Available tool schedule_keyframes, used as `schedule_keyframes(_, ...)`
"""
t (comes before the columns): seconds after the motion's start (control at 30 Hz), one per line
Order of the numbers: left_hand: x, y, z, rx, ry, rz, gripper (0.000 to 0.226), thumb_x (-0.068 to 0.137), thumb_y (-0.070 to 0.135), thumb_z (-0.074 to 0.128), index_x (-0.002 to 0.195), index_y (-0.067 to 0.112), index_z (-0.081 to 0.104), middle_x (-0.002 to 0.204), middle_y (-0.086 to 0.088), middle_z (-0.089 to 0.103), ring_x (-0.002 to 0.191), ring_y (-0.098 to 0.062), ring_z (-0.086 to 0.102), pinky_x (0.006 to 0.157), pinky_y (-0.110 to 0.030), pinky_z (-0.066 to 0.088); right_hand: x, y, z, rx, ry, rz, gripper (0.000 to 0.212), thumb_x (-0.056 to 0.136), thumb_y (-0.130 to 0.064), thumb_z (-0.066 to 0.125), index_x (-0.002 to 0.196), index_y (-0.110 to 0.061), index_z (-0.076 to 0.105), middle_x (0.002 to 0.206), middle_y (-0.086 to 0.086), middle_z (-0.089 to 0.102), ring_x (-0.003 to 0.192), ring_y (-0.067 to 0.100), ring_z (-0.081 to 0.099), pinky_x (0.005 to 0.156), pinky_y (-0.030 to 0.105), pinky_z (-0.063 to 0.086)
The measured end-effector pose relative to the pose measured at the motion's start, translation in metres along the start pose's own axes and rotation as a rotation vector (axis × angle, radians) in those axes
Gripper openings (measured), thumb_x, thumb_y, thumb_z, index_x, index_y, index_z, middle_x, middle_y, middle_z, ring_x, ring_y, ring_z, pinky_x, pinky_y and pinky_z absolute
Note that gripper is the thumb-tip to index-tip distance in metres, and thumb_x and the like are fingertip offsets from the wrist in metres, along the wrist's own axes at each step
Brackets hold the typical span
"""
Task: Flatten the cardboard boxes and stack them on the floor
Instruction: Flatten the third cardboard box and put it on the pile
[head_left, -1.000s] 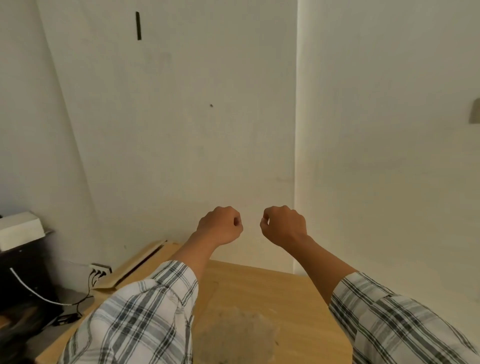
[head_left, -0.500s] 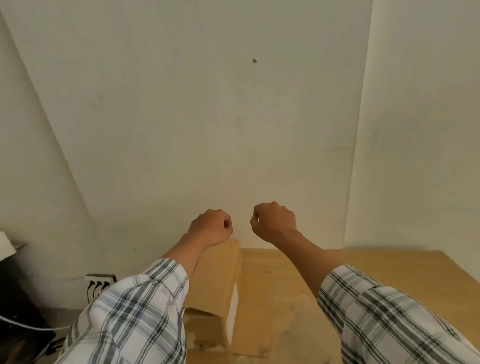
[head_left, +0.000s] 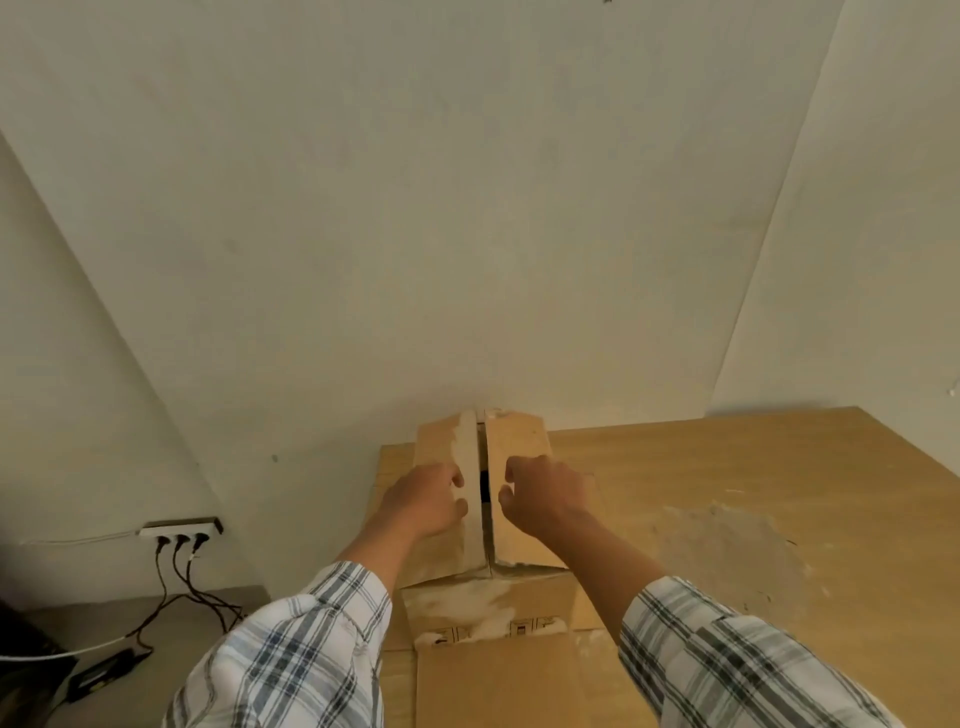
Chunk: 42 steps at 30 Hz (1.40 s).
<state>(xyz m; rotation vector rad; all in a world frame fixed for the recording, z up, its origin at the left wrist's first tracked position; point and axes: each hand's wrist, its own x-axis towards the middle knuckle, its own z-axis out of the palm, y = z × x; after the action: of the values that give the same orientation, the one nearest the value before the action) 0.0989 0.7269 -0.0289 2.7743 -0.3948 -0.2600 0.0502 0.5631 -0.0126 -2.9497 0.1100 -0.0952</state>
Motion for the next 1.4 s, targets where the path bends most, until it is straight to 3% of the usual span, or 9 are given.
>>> schedule_keyframes(0.2,0.005,0.0,0.046,0.101,-0.114,0.114,0.05,0.094,0.036,0.057,0.143,0.032,0.046,0.152,-0.001,0.034,0.138,-0.029,0.032,0.107,-0.044,0.039,-0.002,-0.006,0.052,0.008,-0.11,0.054,0.049,0.092,-0.049,0.055,0.13,-0.02,0.045,0.125,0.003,0.054,0.112,0.025,0.057,0.079,0.036,0.049)
schedule_keyframes(0.37,0.006,-0.002,0.044,0.3,0.011,0.175,0.036,0.098,0.035,0.04,0.132,0.034,0.053,0.145,-0.002,0.039,0.132,-0.028,0.035,0.103,-0.046,0.033,0.0,-0.006,0.071,-0.03,-0.124,0.076,0.065,0.09,-0.053,0.053,0.142,-0.019,0.033,0.14,0.004,0.042,0.124,0.027,0.047,0.09,0.04,0.045)
schedule_keyframes(0.7,0.009,0.018,0.023,0.449,-0.046,0.119,0.04,0.101,0.048,0.035,0.137,0.034,0.046,0.143,-0.005,0.037,0.133,-0.03,0.033,0.106,-0.051,0.029,0.008,-0.018,0.016,-0.281,-0.032,-0.011,0.049,0.094,-0.022,0.057,0.138,-0.014,0.037,0.14,0.008,0.04,0.115,0.029,0.053,0.072,0.035,0.043)
schedule_keyframes(0.83,0.008,0.031,0.024,0.514,-0.091,0.058,0.066,0.085,0.05,0.058,0.144,0.031,0.034,0.145,-0.007,0.033,0.134,-0.032,0.03,0.105,-0.055,0.027,0.01,0.024,0.004,-0.598,-0.155,0.042,0.06,0.095,-0.027,0.053,0.149,-0.011,0.032,0.154,0.014,0.03,0.146,0.035,0.015,0.113,0.057,0.022)
schedule_keyframes(0.93,0.005,0.034,0.013,0.517,-0.026,-0.003,0.08,0.079,0.028,0.068,0.148,0.023,0.028,0.147,-0.01,0.027,0.134,-0.033,0.029,0.107,-0.053,0.03,0.004,0.058,0.024,-0.704,-0.211,0.07,0.064,0.098,-0.037,0.044,0.154,-0.012,0.023,0.162,0.015,0.014,0.148,0.038,-0.014,0.113,0.066,-0.006)
schedule_keyframes(1.0,0.002,0.024,-0.001,0.623,0.044,-0.03,0.076,0.08,0.016,0.066,0.147,0.022,0.031,0.151,-0.013,0.022,0.136,-0.036,0.024,0.109,-0.051,0.027,-0.004,0.068,0.042,-0.634,-0.273,0.087,0.064,0.1,-0.034,0.04,0.155,-0.01,0.019,0.162,0.015,0.016,0.149,0.037,-0.009,0.116,0.062,-0.003)
schedule_keyframes(1.13,-0.006,-0.022,-0.014,0.792,-0.053,-0.146,0.068,0.081,0.006,0.059,0.145,0.018,0.04,0.156,-0.012,0.017,0.141,-0.038,0.015,0.11,-0.048,0.019,-0.008,0.08,0.072,-0.314,-0.28,0.147,0.054,0.095,-0.018,0.047,0.146,-0.012,0.03,0.149,0.011,0.037,0.137,0.03,0.03,0.105,0.038,0.04)
schedule_keyframes(1.27,-0.016,-0.065,0.012,0.475,-0.212,-0.182,0.061,0.086,0.002,0.058,0.143,0.014,0.04,0.145,-0.013,0.037,0.128,-0.032,0.041,0.103,-0.043,0.044,0.004,0.08,0.074,-0.178,-0.298,0.137,0.063,0.094,-0.014,0.054,0.149,-0.017,0.024,0.136,0.01,0.048,0.126,0.031,0.045,0.093,0.036,0.047)
schedule_keyframes(1.4,-0.021,-0.069,0.042,0.063,-0.211,-0.23,0.083,0.088,0.015,0.066,0.157,0.022,0.019,0.147,-0.012,0.047,0.126,-0.031,0.053,0.1,-0.039,0.048,0.02,0.074,0.069,0.032,-0.328,0.207,0.058,0.102,-0.026,0.032,0.155,-0.036,0.011,0.135,0.017,0.048,0.118,0.039,0.052,0.094,0.045,0.046)
